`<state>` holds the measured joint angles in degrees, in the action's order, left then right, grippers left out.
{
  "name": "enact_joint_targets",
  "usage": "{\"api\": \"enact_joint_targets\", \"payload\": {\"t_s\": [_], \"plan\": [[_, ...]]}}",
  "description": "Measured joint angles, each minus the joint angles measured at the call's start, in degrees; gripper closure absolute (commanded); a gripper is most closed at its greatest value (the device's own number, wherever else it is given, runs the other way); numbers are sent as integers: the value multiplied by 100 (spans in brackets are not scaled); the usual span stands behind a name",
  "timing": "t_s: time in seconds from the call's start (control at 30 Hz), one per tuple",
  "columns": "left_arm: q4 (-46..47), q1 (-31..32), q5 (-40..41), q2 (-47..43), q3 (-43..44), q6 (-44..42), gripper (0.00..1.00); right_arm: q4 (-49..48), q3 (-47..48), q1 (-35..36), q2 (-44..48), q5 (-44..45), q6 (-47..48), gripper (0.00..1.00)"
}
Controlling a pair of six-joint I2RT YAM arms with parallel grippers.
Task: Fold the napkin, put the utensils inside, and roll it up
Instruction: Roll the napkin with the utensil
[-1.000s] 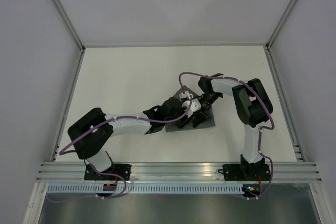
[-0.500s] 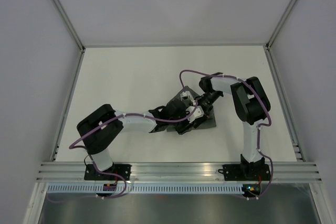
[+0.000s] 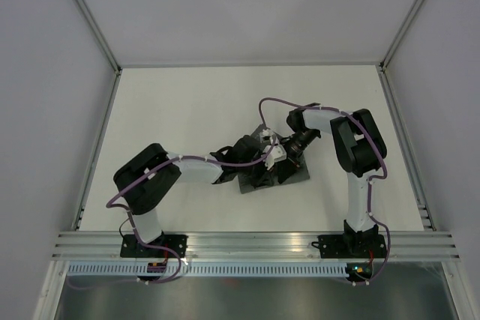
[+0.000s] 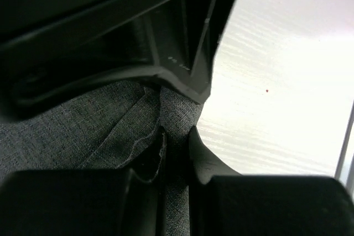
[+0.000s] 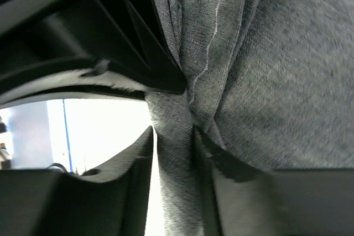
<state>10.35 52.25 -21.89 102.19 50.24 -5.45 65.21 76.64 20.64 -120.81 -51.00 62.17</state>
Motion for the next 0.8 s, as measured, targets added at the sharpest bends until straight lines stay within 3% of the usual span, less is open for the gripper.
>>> {"api": "enact_joint_targets", "payload": {"t_s": [0.13,0.53,0.8], "plan": [[339,-177,-411,111,-83,404,98,125,-7,-118,57,-131,-105,48],[1045,-743,-1886,706,-42,1471,98,120,-2,-1204,804,-597,-109,44],[935,-1097,-3023,1373,448,2197,98,-1412,-1495,-1674,2540,-319,-363,40]]}}
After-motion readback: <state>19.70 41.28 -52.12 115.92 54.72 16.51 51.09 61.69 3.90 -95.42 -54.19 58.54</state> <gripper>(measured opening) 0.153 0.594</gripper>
